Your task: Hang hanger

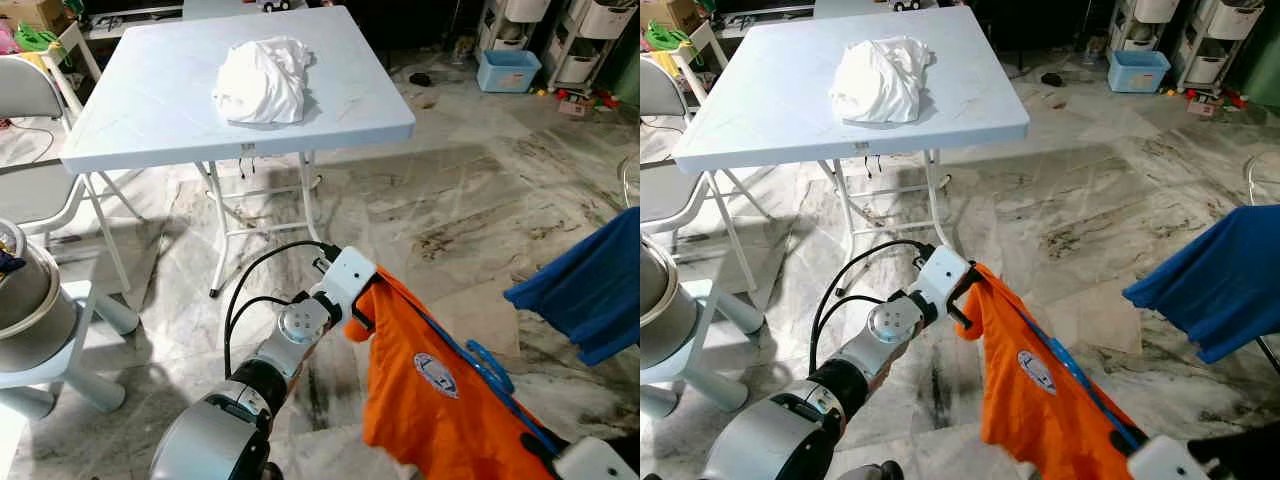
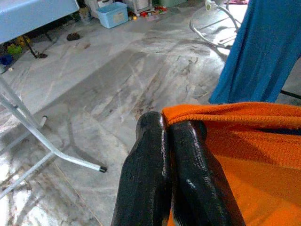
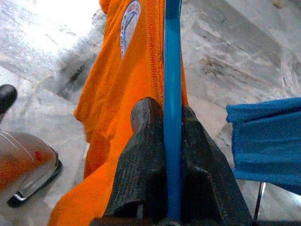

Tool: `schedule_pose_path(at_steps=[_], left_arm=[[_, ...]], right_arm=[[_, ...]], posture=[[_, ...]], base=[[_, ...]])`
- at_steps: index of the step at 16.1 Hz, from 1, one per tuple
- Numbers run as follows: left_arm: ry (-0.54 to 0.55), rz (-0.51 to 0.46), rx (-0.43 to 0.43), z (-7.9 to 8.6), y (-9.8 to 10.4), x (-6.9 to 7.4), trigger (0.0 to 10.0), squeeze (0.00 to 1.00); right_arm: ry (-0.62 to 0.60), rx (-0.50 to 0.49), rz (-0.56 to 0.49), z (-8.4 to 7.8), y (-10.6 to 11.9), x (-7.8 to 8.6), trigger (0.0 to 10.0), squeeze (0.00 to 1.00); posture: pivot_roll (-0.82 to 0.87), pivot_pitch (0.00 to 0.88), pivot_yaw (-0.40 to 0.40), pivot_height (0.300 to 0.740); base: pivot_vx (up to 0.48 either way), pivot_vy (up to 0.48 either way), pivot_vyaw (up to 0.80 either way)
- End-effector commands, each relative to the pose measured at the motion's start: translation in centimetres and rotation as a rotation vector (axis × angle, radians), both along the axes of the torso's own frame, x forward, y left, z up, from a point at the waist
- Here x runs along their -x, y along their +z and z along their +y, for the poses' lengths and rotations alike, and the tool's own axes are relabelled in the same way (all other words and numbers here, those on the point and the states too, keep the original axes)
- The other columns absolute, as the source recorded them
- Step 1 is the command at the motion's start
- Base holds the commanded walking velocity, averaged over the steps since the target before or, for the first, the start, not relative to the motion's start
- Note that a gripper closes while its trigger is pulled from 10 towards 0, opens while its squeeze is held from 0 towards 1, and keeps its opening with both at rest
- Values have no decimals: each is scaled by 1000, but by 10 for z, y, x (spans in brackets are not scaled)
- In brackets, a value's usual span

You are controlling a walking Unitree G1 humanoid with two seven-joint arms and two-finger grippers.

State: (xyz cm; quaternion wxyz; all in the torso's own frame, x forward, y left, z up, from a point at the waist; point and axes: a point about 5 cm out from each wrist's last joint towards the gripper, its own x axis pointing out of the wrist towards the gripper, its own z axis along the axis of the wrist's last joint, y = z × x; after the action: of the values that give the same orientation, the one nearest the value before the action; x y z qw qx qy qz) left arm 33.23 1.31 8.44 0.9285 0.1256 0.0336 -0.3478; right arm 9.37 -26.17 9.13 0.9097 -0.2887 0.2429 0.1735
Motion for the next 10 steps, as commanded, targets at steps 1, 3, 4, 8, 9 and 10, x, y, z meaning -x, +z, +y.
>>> schedule_pose_path(at_steps=[1, 3, 4, 8, 9, 10], left_arm=[[222, -43, 79, 32, 21, -24, 0, 0], [219, -41, 70, 33, 20, -24, 0, 0], [218, -33, 63, 33, 19, -24, 0, 0], [218, -9, 63, 32, 16, -24, 0, 0], [217, -7, 62, 33, 16, -23, 0, 0], [221, -3, 65, 33, 16, -24, 0, 0]], right_arm=[[-174, 62, 198, -38, -15, 41, 10000, 0], [-145, 29, 145, -34, 0, 40, 10000, 0], [-122, -60, 114, -29, 18, 42, 10000, 0], [-46, -182, 88, -20, 48, 50, 10000, 0], [-45, -193, 76, -21, 51, 50, 10000, 0], [-24, -201, 98, -20, 53, 54, 10000, 0]], posture=[[-137, 113, 34, 740], [-139, 114, 38, 740], [-141, 115, 40, 740], [-147, 118, 44, 740], [-147, 117, 45, 740], [-147, 117, 45, 740]], base=[[0, 0, 0], [0, 0, 0], [0, 0, 0], [0, 0, 0], [0, 0, 0], [0, 0, 0]])
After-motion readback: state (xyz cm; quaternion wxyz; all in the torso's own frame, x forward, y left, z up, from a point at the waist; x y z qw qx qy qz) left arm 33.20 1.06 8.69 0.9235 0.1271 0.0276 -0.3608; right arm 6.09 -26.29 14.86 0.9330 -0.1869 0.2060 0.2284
